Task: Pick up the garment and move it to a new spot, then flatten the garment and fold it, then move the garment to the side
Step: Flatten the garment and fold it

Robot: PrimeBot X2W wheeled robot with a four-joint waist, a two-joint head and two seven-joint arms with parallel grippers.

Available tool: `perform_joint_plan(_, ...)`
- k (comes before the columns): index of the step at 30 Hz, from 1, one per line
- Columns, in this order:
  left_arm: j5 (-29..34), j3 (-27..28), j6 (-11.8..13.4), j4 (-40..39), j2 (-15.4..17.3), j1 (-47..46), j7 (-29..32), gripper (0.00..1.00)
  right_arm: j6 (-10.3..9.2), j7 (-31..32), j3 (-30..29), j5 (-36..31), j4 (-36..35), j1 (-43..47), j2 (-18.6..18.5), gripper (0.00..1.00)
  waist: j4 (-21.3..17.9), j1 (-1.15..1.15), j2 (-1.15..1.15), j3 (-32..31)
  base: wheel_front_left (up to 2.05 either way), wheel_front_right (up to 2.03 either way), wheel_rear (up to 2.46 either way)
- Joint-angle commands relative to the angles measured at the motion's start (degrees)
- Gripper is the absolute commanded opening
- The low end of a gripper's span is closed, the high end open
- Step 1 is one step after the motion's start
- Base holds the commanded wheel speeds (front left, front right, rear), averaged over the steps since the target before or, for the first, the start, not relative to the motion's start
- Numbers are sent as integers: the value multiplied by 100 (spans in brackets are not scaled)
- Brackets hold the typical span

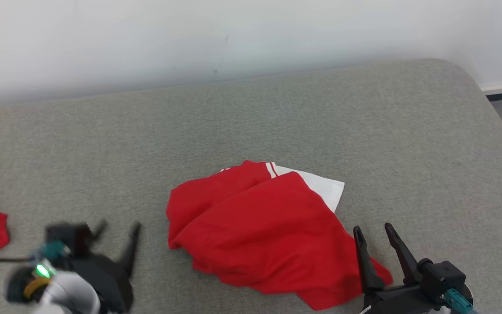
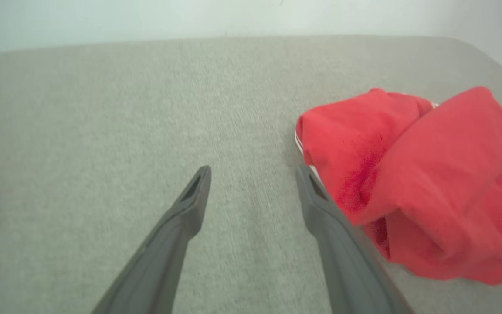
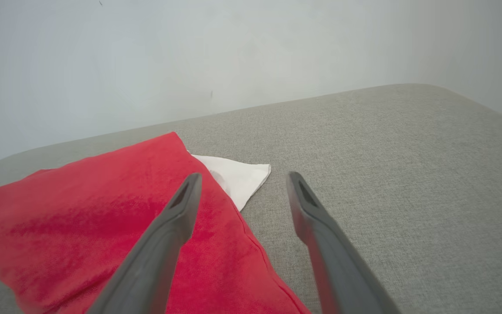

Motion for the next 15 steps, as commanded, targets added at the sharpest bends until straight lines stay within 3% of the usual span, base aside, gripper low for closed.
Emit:
perform_joint_plan(1,226,115,270,-246,167,-181,112,100,5,-18,9,47,-18,13,-4,100,-75,0,0,30,0,0,0)
perform_joint_plan(4,403,71,462,-693,189,-594,457,100,5,-11,52,60,-13,-34,-25,100,-213,0,0,79,0,0,0)
perform_joint_plan(7,418,-206,309,-714,72,-1134,910,100,5,-11,92,68,-25,-133,-23,100,-432,0,0,180,0,0,0)
perform_joint_plan(10,368,-457,142,-250,-242,-1734,1240,100,5,-27,107,77,-43,-178,-20,100,-689,0,0,308,0,0,0)
perform_joint_plan(15,428,-652,74,882,-683,-2573,1438,100,5,-43,204,124,-29,-291,-6,100,-1260,0,0,567,0,0,0)
